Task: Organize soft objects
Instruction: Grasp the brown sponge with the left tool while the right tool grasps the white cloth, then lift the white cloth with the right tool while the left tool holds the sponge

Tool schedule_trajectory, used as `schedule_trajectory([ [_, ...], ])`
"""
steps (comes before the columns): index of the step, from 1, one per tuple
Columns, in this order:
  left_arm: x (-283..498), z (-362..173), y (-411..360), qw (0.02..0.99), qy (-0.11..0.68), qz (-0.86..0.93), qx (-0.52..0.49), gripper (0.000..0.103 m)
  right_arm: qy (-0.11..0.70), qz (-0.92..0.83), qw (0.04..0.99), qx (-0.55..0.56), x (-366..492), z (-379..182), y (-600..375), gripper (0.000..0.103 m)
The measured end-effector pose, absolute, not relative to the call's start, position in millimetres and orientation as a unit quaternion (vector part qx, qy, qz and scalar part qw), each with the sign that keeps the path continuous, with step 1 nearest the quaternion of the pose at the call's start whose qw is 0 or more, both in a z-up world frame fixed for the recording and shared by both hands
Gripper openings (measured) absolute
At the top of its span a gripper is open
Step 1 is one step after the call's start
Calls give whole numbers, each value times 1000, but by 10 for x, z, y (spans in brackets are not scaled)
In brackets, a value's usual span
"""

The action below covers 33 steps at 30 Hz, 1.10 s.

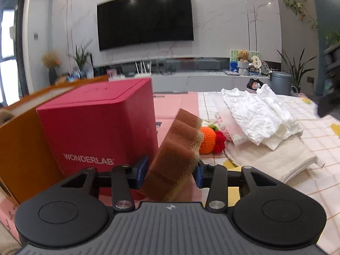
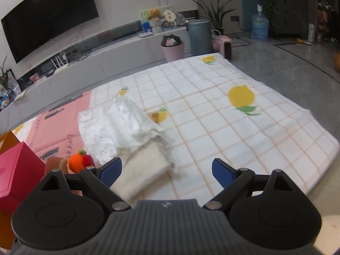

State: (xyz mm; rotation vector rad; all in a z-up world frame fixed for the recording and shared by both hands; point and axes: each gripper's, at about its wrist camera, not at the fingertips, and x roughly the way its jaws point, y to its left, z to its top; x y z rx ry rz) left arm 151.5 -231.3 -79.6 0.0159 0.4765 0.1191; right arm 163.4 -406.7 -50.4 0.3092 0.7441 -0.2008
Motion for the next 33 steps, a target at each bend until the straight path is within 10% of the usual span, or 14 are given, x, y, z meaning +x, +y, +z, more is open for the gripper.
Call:
schedule_trajectory([
  [10,1530,-685,-1943,951,300,11,-73,45,319,-15,942,-104,2309,-686,-3307,100],
  [18,1646,-687,-1725,929,348,-4,-126,39,369,1,928,-50,2648,-1068,-3415,100],
  [27,1608,-695,-1726,930,347,-5,-119,39,366,24,930,-35,2490,-898,-3442,25],
  [33,1593,-676,-1787,934,343,-4,-101,38,411,22,911,-26,2056,-515,-3597,23],
])
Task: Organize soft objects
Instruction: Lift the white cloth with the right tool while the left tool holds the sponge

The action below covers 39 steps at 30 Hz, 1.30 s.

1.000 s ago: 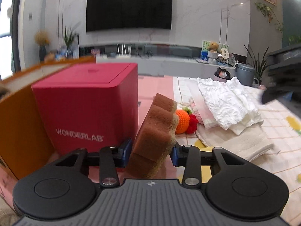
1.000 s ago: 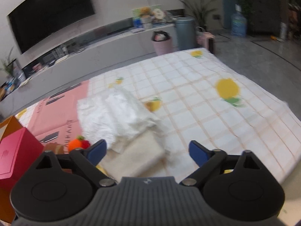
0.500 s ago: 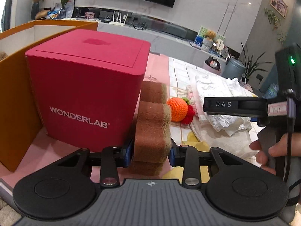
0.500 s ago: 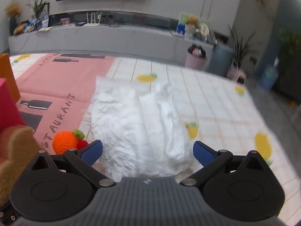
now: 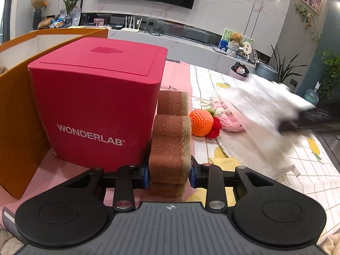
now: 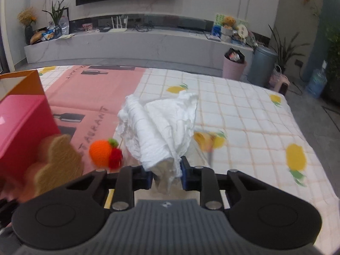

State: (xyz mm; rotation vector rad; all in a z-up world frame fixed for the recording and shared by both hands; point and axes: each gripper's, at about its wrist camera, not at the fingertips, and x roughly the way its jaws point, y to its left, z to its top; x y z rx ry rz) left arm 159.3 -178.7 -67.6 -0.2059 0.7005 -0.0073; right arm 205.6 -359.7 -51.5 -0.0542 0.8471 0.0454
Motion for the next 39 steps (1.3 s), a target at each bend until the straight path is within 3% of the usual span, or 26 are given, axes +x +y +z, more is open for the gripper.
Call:
schedule_trajectory([
  [5,1593,-669,-1818,934,343,-3,-97,38,504,-1,863,-18,1829,-753,-3942,26],
  [8,1599,-676,-1833,935,342,-2,-92,38,531,-27,847,-8,1867,-901,-4077,38],
  [9,1599,-680,-1848,936,342,-1,-88,38,533,-34,846,-7,1882,-905,-4102,58],
  [10,1599,-685,-1862,937,340,-2,-81,38,531,-43,846,-10,1891,-887,-4112,91],
  [11,1600,-692,-1896,939,338,-2,-70,38,520,-49,853,-17,1880,-850,-4115,101],
  [15,1614,-716,-1932,940,337,-1,-60,38,483,-3,875,-30,1857,-739,-4113,100],
  [20,1618,-729,-1924,938,341,-2,-58,38,491,-16,871,-19,1996,-861,-4268,100],
  [21,1615,-729,-1925,938,341,-1,-57,38,487,-18,873,-2,2008,-869,-4332,99],
  [23,1616,-733,-1926,937,343,2,-62,38,481,-11,875,46,2032,-856,-4445,81],
  [25,1626,-737,-1918,937,344,2,-62,38,483,-7,870,99,2057,-870,-4548,48],
  [26,1623,-739,-1915,937,344,2,-60,38,485,-11,868,110,2065,-885,-4572,40],
  [27,1624,-742,-1915,937,345,2,-58,38,486,-21,867,109,2063,-894,-4581,24],
  [31,1626,-750,-1912,936,346,2,-59,38,461,-28,878,129,1938,-746,-4638,15],
  [39,1630,-754,-1910,937,345,2,-57,38,402,-64,906,120,1633,-341,-4720,14],
])
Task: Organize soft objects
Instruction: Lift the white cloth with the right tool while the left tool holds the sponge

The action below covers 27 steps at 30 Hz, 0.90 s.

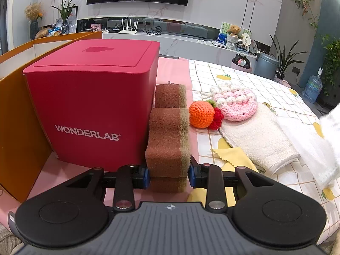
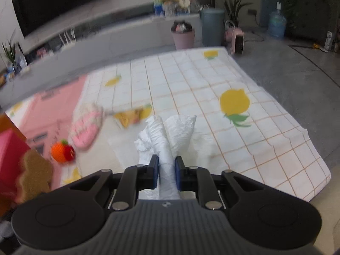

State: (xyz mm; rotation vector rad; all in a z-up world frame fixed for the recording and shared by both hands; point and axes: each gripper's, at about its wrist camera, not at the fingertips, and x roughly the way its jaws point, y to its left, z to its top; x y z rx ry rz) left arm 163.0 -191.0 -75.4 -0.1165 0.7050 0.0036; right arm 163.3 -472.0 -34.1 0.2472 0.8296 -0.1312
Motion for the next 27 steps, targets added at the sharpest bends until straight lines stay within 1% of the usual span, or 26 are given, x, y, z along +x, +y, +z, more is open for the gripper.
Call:
schedule_trajectory([
  [1,1628,-756,-1912,937,345,2,-56,38,392,-49,907,146,1591,-293,-4773,14],
  [7,1628,-761,-1920,937,344,3,-55,38,350,16,915,201,1550,-191,-4762,15],
  [13,1625,-763,-1938,937,345,-1,-51,36,338,83,914,208,1569,-116,-4520,15],
  [16,1608,-739,-1943,940,338,-11,-49,36,336,94,917,193,1581,-62,-4381,15],
  [21,1511,-653,-1960,949,311,-16,-42,36,327,112,918,196,1525,33,-4271,15],
  [27,1367,-451,-1896,958,278,-45,-63,36,297,136,924,200,1389,280,-4145,15],
])
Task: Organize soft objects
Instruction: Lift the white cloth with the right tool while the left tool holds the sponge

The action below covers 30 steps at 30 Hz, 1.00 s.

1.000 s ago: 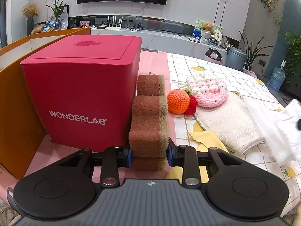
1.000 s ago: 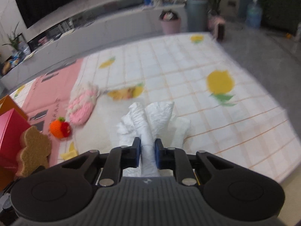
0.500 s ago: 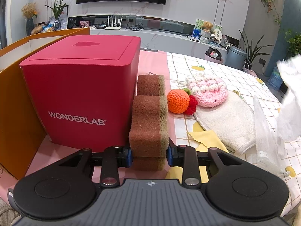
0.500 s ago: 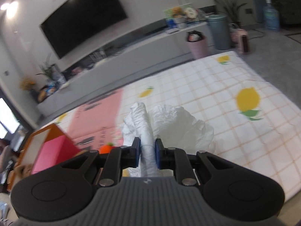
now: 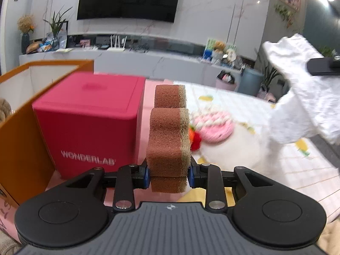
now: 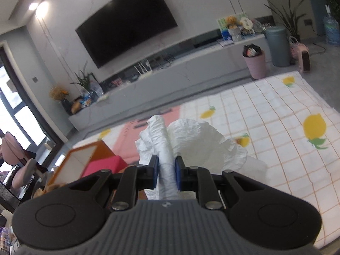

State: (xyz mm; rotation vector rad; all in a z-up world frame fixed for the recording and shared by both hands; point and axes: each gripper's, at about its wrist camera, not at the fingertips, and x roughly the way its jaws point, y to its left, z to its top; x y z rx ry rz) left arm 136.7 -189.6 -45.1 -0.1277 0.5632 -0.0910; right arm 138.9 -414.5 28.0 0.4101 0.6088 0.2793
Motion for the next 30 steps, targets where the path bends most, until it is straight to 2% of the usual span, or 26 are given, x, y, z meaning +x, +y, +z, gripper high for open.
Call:
schedule_trajectory([
  [8,1181,-158,-1849,969,235,-52,-50,36,265,144,934,192,1214,590,-3928,15],
  [15,1113,322,-1493,980,191,-36,-48,36,229,173,939,189,1086,1000,-3565,15],
  [21,1170,690,-846,986,159,-15,-42,36,207,208,938,183,1091,1309,-2968,15],
  [30,1613,741,393,975,198,-56,-86,36,212,283,915,194,1464,1403,-1840,15],
])
